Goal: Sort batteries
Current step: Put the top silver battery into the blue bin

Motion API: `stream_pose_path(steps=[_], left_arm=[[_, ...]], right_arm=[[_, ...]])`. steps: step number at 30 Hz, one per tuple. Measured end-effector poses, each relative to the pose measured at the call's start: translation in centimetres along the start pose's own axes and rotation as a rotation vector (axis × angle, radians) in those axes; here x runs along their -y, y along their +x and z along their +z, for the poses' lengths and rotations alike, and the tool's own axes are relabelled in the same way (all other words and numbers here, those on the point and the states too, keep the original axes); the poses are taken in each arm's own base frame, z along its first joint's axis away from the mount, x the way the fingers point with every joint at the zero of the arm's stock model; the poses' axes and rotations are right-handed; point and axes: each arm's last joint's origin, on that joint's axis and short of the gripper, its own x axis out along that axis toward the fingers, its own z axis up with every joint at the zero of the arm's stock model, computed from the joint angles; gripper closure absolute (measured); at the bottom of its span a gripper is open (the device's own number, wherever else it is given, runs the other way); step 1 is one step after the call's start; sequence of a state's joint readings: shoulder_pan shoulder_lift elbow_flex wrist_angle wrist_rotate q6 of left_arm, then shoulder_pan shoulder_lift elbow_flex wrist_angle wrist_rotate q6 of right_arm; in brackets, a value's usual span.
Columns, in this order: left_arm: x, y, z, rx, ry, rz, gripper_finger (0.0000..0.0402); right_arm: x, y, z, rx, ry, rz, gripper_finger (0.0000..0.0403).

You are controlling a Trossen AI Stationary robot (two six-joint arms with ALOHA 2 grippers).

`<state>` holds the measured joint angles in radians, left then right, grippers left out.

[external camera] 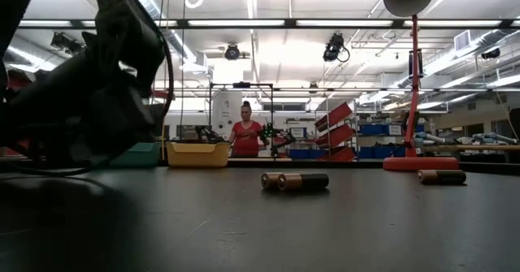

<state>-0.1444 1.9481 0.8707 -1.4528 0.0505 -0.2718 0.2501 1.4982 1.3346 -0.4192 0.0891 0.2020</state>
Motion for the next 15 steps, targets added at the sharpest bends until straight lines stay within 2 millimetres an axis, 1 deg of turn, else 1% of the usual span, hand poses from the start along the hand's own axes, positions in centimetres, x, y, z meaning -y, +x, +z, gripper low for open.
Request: stream_pose_path(steps=[5,8,15], left_arm=[[0.4,0.6,0.9,-0.042,0.008,-0.003,0.0185],[0.7,1.0,0.9,-0.038,0.009,-0.034,0.0183],[1.0,2.2,0.7,-0.051,0.026,-0.028,0.0174]], right_arm=[[0.1,0.0,0.0,0.0,0.007,-0.002,0.0361],[0.1,0.0,0.0,-0.001,0.017,0.001,0.0361],[0.0,0.0,0.0,-0.002,0.032,0.009,0.0361]])
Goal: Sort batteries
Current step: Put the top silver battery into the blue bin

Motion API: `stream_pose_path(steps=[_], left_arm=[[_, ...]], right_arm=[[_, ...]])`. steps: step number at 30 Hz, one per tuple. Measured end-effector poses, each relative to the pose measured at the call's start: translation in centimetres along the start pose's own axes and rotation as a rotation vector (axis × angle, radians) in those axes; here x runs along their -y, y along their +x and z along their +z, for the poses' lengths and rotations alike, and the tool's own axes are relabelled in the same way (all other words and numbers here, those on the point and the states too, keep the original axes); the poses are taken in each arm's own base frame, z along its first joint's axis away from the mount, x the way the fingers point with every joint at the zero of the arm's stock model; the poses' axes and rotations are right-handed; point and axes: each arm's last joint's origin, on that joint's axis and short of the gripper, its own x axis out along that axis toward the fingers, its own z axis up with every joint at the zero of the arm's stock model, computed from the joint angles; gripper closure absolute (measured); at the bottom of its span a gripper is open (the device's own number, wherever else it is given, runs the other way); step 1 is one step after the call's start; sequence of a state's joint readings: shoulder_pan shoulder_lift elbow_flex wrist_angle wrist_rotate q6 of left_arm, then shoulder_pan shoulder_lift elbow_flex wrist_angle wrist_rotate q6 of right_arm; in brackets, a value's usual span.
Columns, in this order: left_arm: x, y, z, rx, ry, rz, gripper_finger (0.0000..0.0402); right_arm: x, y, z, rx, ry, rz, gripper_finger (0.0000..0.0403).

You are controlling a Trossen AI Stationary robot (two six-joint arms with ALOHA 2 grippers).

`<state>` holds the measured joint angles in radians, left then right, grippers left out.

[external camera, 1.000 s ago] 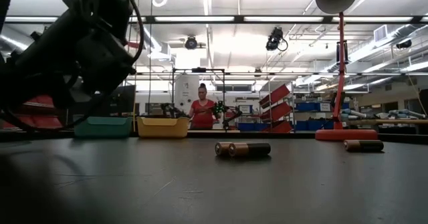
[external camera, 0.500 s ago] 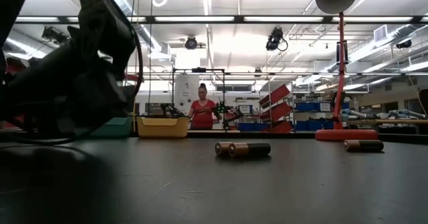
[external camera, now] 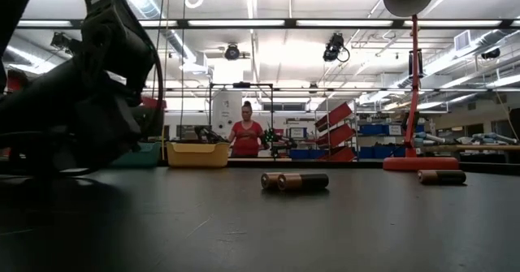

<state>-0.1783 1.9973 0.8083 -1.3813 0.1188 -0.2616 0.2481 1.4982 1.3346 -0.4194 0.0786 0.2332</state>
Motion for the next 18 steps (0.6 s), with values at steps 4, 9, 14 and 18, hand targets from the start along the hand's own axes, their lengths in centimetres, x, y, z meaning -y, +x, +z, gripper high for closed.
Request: stream_pose_path(steps=[4,9,14,18], left_arm=[[-0.03,0.44,0.0,0.001,0.003,-0.006,0.0174],[-0.09,0.49,0.09,0.014,0.039,0.02,0.0176],[-0.1,0.26,0.13,0.01,0.096,0.029,0.0176],[-0.13,-0.21,-0.24,0.008,0.105,0.026,0.0179]], right_arm=[[0.0,0.0,0.0,0.0,0.004,0.001,0.0361],[-0.03,0.0,0.1,0.01,0.004,0.003,0.0361],[0.18,0.01,0.25,0.022,0.009,0.0,0.0361],[0.37,0.04,0.31,0.024,0.012,-0.005,0.0361]])
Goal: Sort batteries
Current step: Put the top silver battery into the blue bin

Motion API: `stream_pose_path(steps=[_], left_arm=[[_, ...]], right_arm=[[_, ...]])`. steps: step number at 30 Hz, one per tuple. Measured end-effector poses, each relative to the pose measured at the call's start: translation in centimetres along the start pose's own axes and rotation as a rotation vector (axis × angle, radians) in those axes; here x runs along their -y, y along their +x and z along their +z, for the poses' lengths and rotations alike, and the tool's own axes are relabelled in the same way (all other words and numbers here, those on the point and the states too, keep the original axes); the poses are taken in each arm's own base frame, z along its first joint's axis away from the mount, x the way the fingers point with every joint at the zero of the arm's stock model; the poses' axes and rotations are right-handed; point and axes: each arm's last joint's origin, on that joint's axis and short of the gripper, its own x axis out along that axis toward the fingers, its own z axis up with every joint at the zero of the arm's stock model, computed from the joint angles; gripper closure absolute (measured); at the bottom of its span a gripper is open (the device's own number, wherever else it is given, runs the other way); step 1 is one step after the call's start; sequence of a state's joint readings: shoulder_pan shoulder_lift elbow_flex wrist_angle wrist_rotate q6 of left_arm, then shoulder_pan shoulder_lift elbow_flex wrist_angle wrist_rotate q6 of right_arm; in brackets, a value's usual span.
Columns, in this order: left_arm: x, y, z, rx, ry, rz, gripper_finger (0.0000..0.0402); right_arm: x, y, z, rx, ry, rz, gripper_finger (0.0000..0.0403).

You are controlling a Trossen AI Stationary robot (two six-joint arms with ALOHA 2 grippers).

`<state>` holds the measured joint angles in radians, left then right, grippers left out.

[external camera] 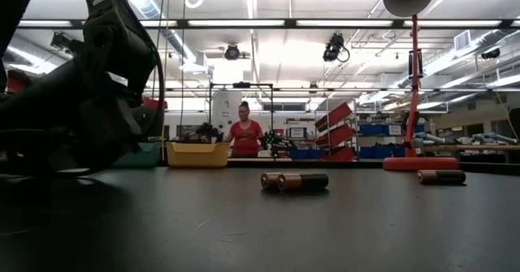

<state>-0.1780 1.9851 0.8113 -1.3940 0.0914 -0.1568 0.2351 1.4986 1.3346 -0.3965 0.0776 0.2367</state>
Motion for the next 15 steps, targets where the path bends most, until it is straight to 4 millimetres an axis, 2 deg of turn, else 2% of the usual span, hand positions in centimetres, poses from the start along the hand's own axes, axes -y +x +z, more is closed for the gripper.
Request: stream_pose_path(steps=[9,15], left_arm=[[-0.2,-1.3,-3.1,0.039,-0.031,-0.099,0.0203],[-0.5,-2.6,-5.5,0.265,-0.07,-0.146,0.0203]], right_arm=[[0.5,0.0,0.2,0.009,-0.017,-0.012,0.0361],[0.5,0.0,0.2,0.008,-0.021,-0.009,0.0361]])
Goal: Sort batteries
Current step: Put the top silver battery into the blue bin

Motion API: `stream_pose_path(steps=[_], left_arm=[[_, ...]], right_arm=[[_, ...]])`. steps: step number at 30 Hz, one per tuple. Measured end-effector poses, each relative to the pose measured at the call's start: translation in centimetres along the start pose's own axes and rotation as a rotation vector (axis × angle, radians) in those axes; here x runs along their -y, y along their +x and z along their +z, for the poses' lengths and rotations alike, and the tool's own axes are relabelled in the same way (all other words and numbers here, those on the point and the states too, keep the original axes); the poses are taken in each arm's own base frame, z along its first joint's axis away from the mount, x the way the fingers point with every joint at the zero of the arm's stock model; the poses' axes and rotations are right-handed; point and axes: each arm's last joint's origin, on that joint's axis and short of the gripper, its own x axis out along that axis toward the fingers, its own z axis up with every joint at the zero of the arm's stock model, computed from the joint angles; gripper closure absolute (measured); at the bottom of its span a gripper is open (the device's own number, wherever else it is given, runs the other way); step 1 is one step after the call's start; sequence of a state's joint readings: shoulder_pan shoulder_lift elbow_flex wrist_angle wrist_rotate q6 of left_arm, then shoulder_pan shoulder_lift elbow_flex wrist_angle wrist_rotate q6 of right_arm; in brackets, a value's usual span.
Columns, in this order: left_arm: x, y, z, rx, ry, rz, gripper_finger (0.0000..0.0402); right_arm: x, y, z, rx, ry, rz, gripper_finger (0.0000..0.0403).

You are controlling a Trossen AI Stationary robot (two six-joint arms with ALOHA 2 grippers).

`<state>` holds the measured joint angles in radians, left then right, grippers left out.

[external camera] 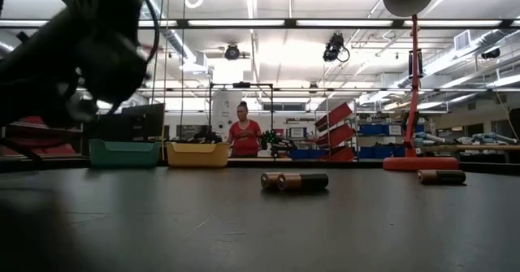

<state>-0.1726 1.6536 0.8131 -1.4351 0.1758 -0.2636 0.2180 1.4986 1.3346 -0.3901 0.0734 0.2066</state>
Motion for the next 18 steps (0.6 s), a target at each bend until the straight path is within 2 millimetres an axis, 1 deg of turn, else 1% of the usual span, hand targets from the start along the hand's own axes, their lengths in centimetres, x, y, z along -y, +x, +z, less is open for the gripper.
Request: stream_pose_path(steps=[5,10,15,18], left_arm=[[-0.4,-1.4,-2.0,0.218,-0.002,0.044,0.0203],[0.0,-2.1,-4.2,0.385,0.063,0.104,0.0203],[0.6,-2.4,-6.9,0.513,0.152,0.115,0.0203],[0.4,-1.8,-8.3,0.563,0.168,0.102,0.0203]], right_arm=[[0.0,0.0,0.0,-0.001,0.02,0.005,0.0361],[0.0,0.0,0.0,-0.002,0.052,0.007,0.0361],[-0.2,0.0,0.0,0.003,0.074,-0.01,0.0361],[-0.2,0.0,0.0,0.007,0.071,-0.025,0.0361]])
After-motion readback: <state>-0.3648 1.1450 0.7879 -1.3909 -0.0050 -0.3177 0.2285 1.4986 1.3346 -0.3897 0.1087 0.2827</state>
